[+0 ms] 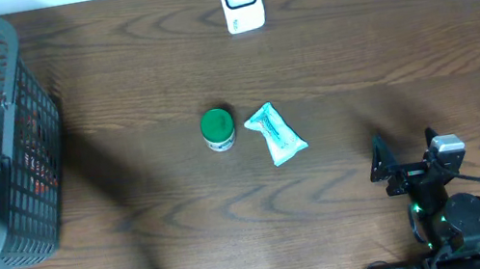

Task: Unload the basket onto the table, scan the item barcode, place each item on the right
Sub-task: 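Return the left gripper into the basket toward the Kleenex tissue pack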

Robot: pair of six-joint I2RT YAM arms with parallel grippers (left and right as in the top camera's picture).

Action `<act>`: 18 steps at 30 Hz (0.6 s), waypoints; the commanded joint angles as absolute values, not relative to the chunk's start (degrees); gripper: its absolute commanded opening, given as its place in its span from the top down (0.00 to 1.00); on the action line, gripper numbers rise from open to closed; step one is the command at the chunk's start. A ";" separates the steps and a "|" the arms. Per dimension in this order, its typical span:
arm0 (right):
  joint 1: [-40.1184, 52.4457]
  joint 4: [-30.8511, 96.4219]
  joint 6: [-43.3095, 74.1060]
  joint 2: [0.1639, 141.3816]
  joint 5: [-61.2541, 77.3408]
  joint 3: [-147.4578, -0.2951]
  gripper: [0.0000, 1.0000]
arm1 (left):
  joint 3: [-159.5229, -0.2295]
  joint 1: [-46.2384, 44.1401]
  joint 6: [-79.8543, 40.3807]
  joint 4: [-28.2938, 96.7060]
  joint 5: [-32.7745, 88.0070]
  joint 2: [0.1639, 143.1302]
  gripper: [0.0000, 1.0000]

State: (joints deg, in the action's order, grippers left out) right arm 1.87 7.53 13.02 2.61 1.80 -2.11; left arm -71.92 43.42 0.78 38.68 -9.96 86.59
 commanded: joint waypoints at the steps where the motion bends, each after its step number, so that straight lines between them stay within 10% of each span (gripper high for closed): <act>1: 2.35 7.49 13.21 2.52 2.02 -1.85 0.01 | -71.79 44.40 5.52 38.96 -9.61 89.01 0.02; 18: 2.35 7.49 13.21 2.52 2.02 -1.85 0.01 | -71.53 52.75 5.56 37.67 -1.69 100.68 0.02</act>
State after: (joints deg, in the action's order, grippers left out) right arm 1.87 7.51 13.02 2.61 1.80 -2.11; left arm -71.92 52.16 4.97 37.85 -3.09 98.10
